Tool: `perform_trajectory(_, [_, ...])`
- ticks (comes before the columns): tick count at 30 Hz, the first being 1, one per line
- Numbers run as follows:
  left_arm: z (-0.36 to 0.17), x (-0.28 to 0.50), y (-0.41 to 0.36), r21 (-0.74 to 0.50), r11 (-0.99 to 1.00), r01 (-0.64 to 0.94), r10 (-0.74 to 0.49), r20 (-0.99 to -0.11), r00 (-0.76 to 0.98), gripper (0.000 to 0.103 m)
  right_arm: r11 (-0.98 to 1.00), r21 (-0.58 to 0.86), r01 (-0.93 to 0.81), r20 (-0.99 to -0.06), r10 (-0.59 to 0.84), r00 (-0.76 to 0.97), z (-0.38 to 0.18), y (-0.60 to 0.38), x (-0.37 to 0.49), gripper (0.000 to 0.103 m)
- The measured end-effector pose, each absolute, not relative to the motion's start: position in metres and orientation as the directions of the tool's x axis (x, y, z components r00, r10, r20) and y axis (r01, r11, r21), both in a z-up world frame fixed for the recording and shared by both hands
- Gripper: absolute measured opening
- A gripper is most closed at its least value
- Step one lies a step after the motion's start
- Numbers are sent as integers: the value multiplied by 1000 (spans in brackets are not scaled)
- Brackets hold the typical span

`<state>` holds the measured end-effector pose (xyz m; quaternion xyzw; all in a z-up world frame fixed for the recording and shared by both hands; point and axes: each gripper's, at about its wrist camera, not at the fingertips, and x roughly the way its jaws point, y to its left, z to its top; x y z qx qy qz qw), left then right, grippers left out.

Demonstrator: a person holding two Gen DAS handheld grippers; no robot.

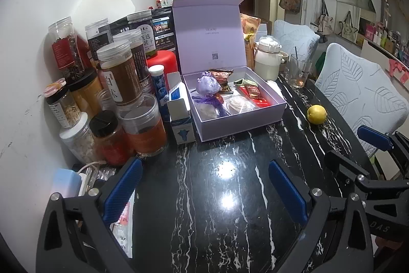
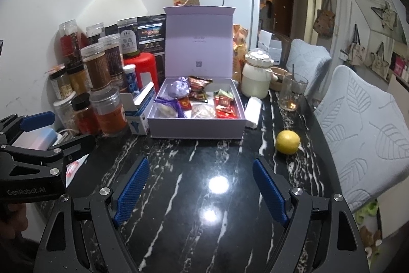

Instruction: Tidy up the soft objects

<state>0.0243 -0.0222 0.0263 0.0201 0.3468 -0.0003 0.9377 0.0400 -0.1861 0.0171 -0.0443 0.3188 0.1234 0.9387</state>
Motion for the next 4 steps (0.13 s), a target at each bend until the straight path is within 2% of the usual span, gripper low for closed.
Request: perform_trajectory(4, [26,25,-22,32,999,20,6,-654,756,101,966,-3,-257,-613,201,764,16,-186,41,84])
